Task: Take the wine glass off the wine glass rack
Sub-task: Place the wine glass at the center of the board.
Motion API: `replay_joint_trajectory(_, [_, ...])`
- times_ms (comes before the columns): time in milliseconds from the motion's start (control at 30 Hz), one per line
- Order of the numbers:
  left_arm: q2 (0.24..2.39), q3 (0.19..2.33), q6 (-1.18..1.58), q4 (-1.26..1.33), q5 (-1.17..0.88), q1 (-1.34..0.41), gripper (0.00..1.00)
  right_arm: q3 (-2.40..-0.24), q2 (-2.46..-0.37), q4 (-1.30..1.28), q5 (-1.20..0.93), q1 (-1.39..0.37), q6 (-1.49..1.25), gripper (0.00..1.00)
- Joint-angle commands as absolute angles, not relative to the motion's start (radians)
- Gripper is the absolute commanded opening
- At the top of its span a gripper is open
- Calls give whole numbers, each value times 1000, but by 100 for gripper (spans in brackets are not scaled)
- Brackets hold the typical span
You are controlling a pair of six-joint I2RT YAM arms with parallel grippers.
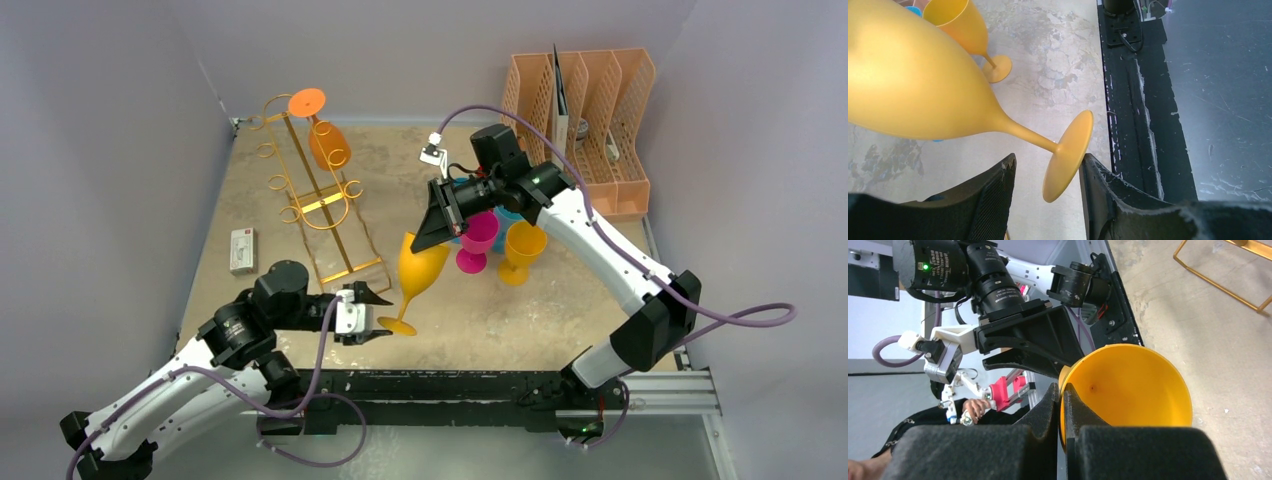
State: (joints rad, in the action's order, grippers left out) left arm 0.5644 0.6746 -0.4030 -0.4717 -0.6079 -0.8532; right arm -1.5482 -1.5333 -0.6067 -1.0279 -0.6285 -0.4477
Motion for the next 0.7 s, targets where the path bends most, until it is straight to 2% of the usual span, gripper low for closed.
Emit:
replay_joint_trajectory(0, [556,677,-393,-449,-582,-852,48,-1555,-1490,-625,-994,-634,-414,0])
replay_joint_trajectory(400, [501,663,-353,-469,-479,-851,54,-1495,-1428,-579,-796,-652,-313,0])
replay_joint_trajectory(667, [430,601,-300,-408,-384,-852,56,-1430,-1337,-611,-551,-697,-143,0])
